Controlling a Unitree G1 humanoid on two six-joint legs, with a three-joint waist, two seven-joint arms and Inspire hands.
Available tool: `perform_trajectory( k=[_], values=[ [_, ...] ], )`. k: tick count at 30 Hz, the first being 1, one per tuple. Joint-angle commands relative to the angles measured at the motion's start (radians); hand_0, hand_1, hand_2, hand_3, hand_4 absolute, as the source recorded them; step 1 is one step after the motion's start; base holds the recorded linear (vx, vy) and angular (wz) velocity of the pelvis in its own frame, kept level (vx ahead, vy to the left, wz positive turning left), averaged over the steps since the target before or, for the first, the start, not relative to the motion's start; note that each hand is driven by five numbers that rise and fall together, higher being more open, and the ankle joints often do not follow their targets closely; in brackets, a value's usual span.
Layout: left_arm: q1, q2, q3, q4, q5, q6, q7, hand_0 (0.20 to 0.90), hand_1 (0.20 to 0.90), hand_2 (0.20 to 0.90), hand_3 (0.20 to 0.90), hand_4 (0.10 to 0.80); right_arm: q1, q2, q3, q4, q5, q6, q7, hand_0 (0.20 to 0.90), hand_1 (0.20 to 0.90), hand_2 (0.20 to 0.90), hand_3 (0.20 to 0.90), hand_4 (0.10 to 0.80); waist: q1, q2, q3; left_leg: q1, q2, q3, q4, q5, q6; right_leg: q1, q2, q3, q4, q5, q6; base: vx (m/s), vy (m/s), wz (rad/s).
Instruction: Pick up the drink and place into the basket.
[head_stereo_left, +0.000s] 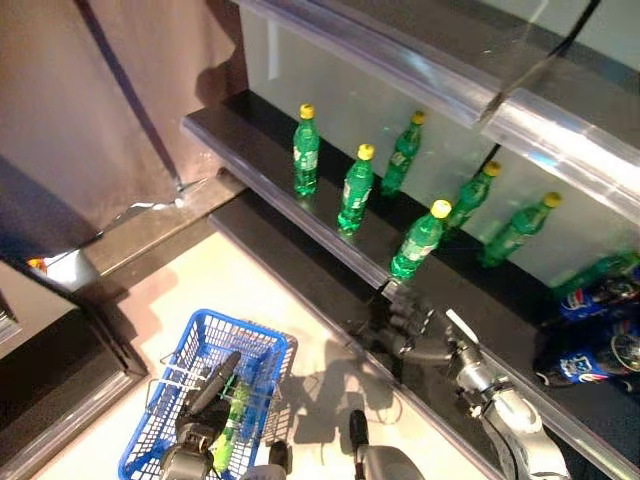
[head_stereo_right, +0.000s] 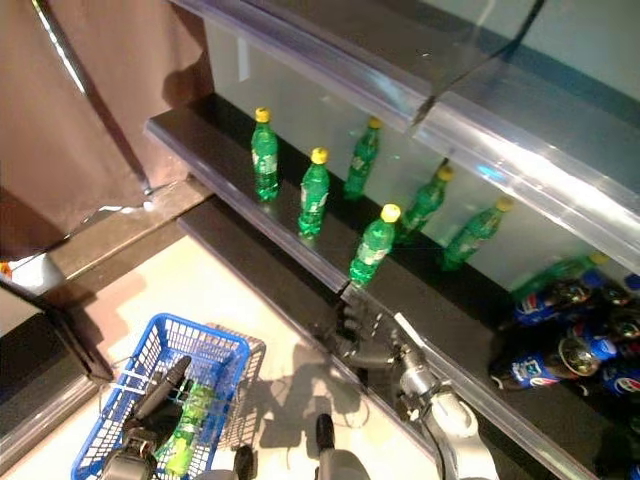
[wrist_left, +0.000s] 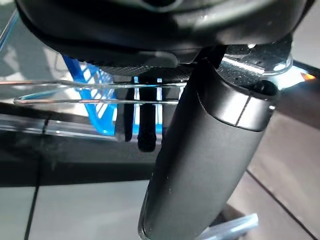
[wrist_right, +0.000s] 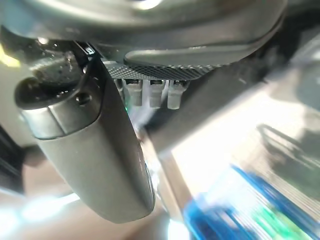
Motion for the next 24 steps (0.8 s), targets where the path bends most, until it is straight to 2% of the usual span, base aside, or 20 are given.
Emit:
perform_trajectory(
  k=[1,12,20,24],
  values=[
    [-0.179,0.056,0.012,-0.135,-0.039,-0.192,-0.180,0.300,0.300,0.300,0.200,0.100,-0.059,-0.083,-0.008,-0.050,0.083,-0.071,0.026,0.900,0.900,0.900,0.900,0.800,0.003,0.080,-0.143,-0.063,-0.060,0.002,0.061,-0.062,0.083,0.000,-0.012,-0.046,0.081,-0.039,0.041,0.011,-0.009,-0.16],
    [-0.162,0.048,0.021,-0.107,-0.023,-0.194,-0.161,0.300,0.300,0.300,0.200,0.100,-0.013,-0.054,-0.048,-0.066,0.053,-0.098,-0.080,0.900,0.900,0.900,0.900,0.800,-0.020,0.080,-0.146,-0.075,-0.057,0.028,0.088,-0.079,0.090,-0.007,-0.001,-0.019,0.094,-0.054,0.036,0.026,-0.006,-0.09],
    [-0.134,0.057,0.084,-0.046,-0.043,-0.209,-0.131,0.300,0.300,0.300,0.200,0.100,0.045,0.017,-0.142,-0.057,0.093,-0.219,-0.281,0.900,0.900,0.900,0.900,0.800,-0.064,0.086,-0.134,-0.082,-0.055,0.062,0.109,-0.094,0.098,-0.022,0.012,0.022,0.110,-0.060,0.035,0.015,0.011,-0.16],
    [-0.122,0.062,0.103,-0.030,-0.044,-0.201,-0.134,0.300,0.300,0.300,0.200,0.100,0.056,0.033,-0.198,-0.053,0.114,-0.244,-0.348,0.900,0.900,0.900,0.900,0.800,-0.086,0.091,-0.128,-0.083,-0.054,0.078,0.117,-0.101,0.101,-0.034,0.019,0.046,0.124,-0.064,0.035,0.006,0.023,-0.22]
  ],
)
